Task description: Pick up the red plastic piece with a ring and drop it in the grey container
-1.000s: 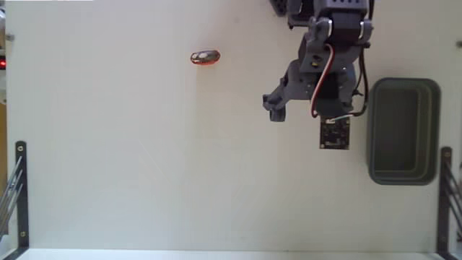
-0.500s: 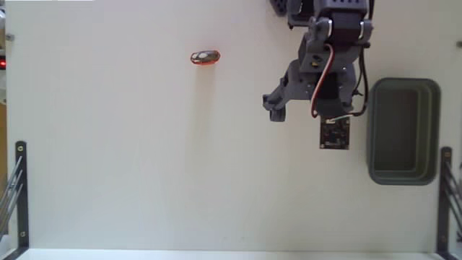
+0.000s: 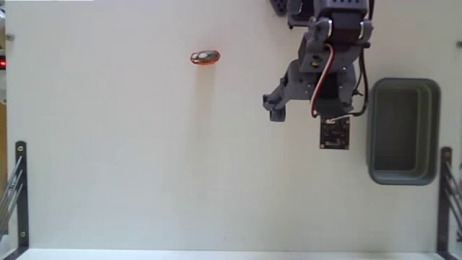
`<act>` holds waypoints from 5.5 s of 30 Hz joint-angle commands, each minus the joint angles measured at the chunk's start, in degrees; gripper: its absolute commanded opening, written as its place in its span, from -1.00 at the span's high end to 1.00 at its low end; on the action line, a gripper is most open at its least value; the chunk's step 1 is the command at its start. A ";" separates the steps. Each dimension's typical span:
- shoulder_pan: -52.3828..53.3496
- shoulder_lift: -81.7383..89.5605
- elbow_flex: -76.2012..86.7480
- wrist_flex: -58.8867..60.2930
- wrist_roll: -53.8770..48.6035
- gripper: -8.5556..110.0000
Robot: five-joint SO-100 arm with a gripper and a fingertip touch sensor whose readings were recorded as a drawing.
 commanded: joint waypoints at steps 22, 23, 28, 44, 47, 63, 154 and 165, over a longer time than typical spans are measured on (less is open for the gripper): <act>0.44 2.19 0.21 1.10 0.26 -1.00; 0.44 2.19 0.21 1.10 0.26 -1.00; 0.44 2.19 0.21 1.10 0.26 -1.00; 0.44 2.19 0.21 1.10 0.26 -1.00; 0.44 2.19 0.21 1.10 0.26 -1.00; 0.44 2.19 0.21 1.10 0.26 -1.00; 24.49 2.19 0.21 1.10 0.26 -1.00; 29.09 2.19 0.21 1.10 0.26 -1.00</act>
